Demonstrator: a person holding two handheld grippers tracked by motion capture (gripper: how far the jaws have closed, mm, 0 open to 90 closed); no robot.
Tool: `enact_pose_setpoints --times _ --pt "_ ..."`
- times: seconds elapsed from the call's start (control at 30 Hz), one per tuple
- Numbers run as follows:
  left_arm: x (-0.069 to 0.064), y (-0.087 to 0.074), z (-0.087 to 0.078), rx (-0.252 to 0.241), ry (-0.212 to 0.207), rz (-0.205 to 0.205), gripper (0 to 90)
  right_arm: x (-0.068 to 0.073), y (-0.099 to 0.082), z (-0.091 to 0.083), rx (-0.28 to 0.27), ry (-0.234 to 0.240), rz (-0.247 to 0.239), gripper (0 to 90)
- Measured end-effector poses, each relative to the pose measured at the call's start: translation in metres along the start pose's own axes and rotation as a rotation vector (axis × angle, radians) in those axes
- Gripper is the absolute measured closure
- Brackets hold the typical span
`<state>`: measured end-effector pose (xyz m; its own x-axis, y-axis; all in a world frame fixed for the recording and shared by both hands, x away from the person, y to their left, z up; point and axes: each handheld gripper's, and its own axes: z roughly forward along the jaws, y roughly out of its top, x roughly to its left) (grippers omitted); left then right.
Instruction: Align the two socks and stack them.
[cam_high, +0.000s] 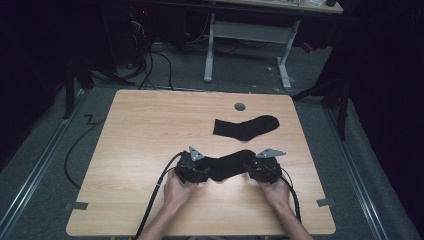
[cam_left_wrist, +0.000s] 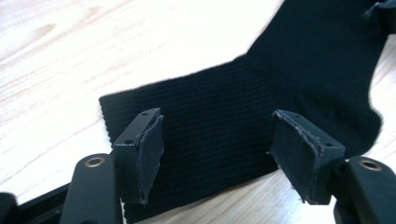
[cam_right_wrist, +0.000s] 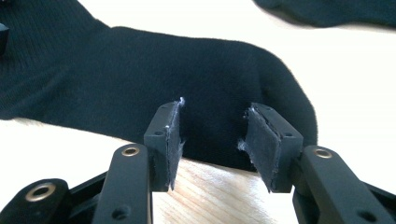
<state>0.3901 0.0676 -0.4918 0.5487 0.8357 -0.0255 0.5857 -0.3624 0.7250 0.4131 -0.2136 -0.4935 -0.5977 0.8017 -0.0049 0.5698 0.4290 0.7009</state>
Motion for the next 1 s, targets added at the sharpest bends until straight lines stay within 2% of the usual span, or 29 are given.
enact_pose_setpoints --times 0.13,0.27,0.33,0.6,0.73,0.8,1.0 --pt "0.003 0.003 -0.004 -0.023 0.003 -0.020 34.5 -0.008 -0.001 -0.006 -0.033 -0.016 0.044 59.5" --pt "0.009 0.009 -0.003 -0.011 0.024 -0.037 35.0 -0.013 -0.001 -0.006 -0.034 -0.036 0.069 60.8" --pt "0.010 0.014 -0.003 -0.015 0.017 -0.050 35.0 -0.016 -0.002 -0.006 -0.028 -0.044 0.081 60.7" --pt "0.014 0.037 0.003 -0.036 0.026 -0.034 37.5 -0.023 -0.006 -0.010 -0.035 -0.054 0.092 55.5" --pt "0.018 0.058 0.014 -0.037 0.024 -0.048 37.5 -0.019 -0.011 -0.010 -0.033 -0.067 0.077 55.2" --pt "0.019 0.062 0.016 -0.038 0.023 -0.053 37.6 -0.018 -0.012 -0.010 -0.037 -0.070 0.071 55.3" --pt "0.017 0.082 0.039 -0.034 0.028 -0.064 36.0 -0.016 -0.020 -0.010 -0.034 -0.078 0.064 55.1"
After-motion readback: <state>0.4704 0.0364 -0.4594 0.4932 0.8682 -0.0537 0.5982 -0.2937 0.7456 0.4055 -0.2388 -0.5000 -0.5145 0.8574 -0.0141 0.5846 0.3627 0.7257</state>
